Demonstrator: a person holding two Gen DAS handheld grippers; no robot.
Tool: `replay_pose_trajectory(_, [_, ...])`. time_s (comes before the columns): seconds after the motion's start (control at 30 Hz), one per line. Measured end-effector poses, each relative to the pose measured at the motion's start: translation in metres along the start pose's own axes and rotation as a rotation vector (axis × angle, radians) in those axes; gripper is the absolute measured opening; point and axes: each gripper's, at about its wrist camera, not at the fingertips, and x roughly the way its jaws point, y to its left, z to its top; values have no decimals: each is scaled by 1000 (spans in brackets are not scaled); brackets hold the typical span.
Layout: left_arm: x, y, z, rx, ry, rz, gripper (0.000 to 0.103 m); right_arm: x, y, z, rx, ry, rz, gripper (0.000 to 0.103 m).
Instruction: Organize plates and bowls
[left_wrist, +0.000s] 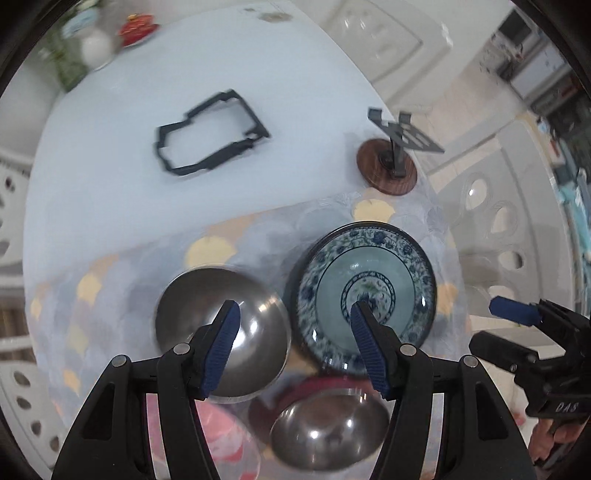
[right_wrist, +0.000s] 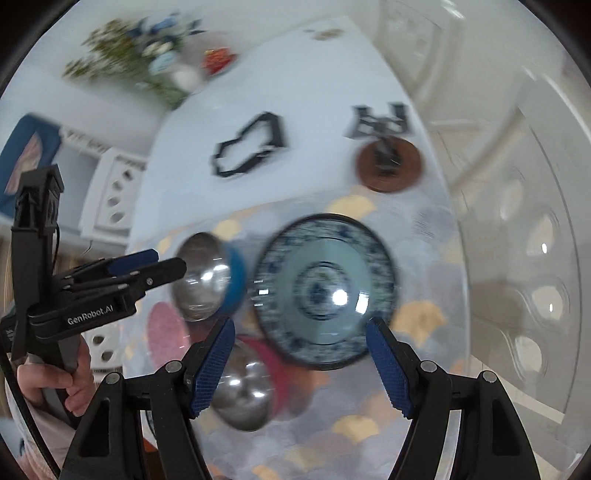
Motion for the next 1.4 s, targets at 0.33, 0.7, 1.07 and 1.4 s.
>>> replay_pose_trajectory(0.33, [65,-26,20,53,123,14,60,50,-56,-1,118,83,-39,72])
replay_pose_trajectory(0.7, [94,-44,28,145,177,51,60,84,-63,13,140,129,-22,72])
replay_pose_trajectory(1.07, [119,-73,35,236,215,86,62,100,-59,18,139,134,-1,72])
replay_pose_trajectory(1.4, [108,-61,30,208,204,60,60,102,-52,20,134,132,-10,67])
